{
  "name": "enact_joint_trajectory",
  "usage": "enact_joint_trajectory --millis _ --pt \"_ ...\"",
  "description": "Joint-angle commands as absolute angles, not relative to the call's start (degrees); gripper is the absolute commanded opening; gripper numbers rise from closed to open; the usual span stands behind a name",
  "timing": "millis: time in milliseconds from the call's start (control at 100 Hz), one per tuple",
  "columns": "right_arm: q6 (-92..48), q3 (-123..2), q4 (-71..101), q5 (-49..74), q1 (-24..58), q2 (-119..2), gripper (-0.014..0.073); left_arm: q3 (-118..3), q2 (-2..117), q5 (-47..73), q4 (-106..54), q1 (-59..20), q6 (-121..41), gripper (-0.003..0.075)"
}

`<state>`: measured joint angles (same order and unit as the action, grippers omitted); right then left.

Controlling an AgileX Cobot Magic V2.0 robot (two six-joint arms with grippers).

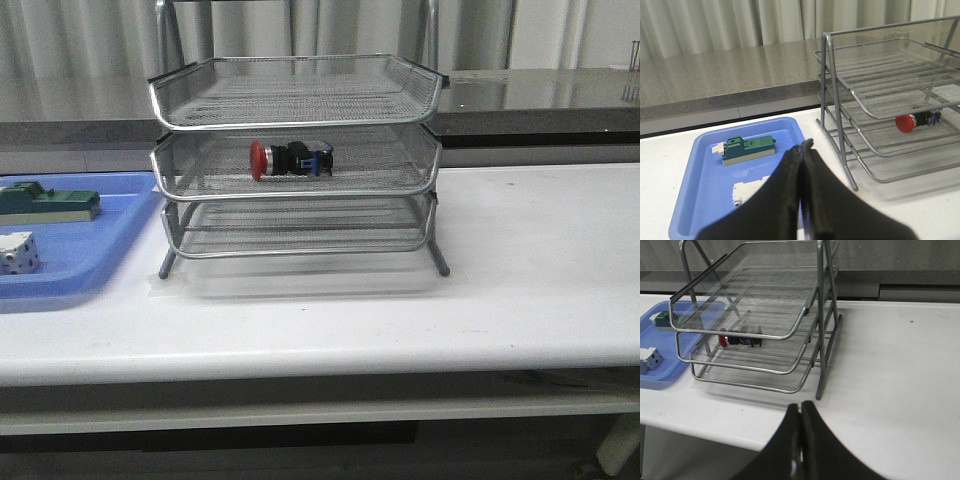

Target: Place button on rack with both arms

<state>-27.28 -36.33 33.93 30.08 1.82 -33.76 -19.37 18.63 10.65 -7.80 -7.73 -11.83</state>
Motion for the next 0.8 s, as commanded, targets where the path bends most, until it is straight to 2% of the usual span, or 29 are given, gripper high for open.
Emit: enact_joint_trajectory --millis 0,570,790 --pt "-27.46 -37.88 34.57 27.05 1.53 -33.54 -0.0060 -21.00 19.10 5.83 -8.46 -7.49 -11.28 -0.0021" --pt "-27.03 -37.46 31.61 26.66 1.53 -32.39 -0.0060 -21.00 19.10 5.83 -8.46 -7.49 -11.28 -0.0021" --pt "-10.61 -31.89 17.43 23.66 1.53 -25.35 -0.0060 -21.00 19.10 5.83 -8.46 -7.49 -11.28 -0.0021"
